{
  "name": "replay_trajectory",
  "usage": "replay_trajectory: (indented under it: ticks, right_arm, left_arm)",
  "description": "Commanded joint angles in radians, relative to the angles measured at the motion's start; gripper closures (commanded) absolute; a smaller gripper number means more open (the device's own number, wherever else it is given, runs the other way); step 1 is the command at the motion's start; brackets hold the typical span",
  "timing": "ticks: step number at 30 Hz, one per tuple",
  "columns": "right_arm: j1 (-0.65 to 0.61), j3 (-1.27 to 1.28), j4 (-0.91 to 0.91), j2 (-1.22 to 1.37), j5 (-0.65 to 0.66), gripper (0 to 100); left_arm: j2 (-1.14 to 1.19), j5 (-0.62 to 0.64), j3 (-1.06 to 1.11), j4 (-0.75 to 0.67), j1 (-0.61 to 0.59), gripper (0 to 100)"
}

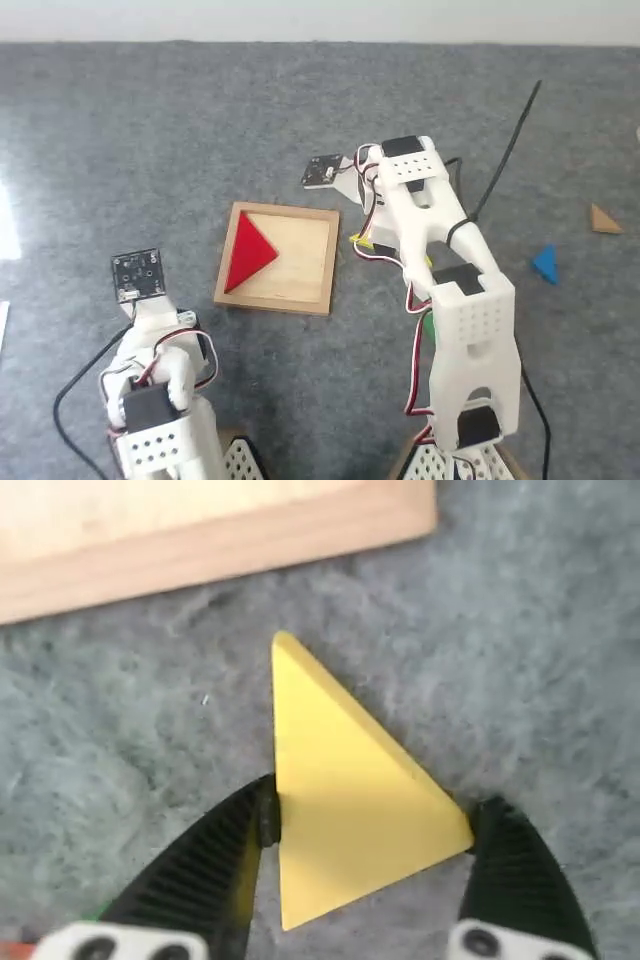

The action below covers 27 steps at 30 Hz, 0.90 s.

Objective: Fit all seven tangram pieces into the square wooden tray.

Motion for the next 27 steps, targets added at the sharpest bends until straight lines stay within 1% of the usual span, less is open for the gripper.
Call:
replay_trajectory:
  ticks: [1, 3, 12, 16, 21, 25, 27]
  right_arm:
    - [-0.019, -0.012, 0.028, -0.059, -0.037, 84.6]
    - [-0.018, -0.012, 0.027, -0.059, -0.038, 86.5]
    - [-0.015, -0.014, 0.033, -0.085, -0.041, 85.0]
    - [-0.016, -0.014, 0.035, -0.150, -0.081, 84.9]
    - [-0.021, -0.014, 0.077, -0.219, -0.086, 84.8]
    - [-0.024, -0.014, 0.087, -0.274, -0.138, 84.8]
    - [-0.051, -0.014, 0.101, -0.300, -0.157, 84.8]
  left_arm:
    - [-0.017, -0.008, -0.007, 0.008, 0.000, 99]
    - [-0.017, -0.008, -0.007, 0.008, 0.000, 99]
    - [-0.017, -0.008, -0.007, 0.008, 0.000, 99]
    - [-0.017, -0.008, -0.007, 0.008, 0.000, 99]
    - [-0.017, -0.006, -0.007, 0.008, 0.000, 99]
    - [-0.017, -0.005, -0.007, 0.008, 0.000, 99]
    - [-0.017, -0.005, -0.007, 0.008, 0.000, 99]
